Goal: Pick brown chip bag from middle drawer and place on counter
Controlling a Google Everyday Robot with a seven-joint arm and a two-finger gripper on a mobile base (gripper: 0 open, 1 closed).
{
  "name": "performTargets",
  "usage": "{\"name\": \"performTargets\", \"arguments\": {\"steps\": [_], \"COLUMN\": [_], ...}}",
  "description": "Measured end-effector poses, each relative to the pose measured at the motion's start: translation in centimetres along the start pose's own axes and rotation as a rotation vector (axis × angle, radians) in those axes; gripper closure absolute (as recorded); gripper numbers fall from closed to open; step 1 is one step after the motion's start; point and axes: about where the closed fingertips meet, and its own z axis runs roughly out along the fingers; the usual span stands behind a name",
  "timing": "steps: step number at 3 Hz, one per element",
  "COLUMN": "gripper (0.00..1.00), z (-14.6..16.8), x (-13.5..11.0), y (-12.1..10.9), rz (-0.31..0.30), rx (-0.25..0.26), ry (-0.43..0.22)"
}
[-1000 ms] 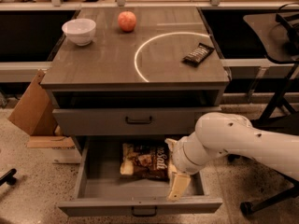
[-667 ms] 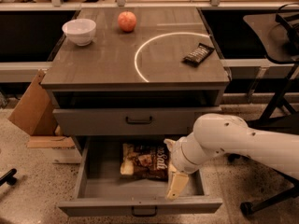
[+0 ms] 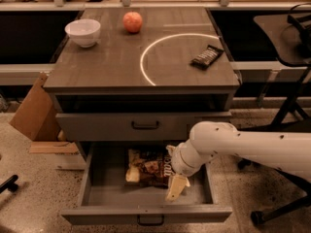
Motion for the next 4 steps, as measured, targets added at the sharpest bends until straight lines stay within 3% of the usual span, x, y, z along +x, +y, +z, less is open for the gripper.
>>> {"name": "performTargets", "arguments": {"steps": [1,2,4], "gripper": [0.00,0.00,0.00], "z": [8.0,8.0,9.6], "x": [2.8,2.8,3.4], "y": [-3.3,-3.3,-4.6], "rz": [0.069,0.069,0.078], "rx": [-0.046,-0.046,0.005], "ry": [-0.019,-0.019,-0.158]}}
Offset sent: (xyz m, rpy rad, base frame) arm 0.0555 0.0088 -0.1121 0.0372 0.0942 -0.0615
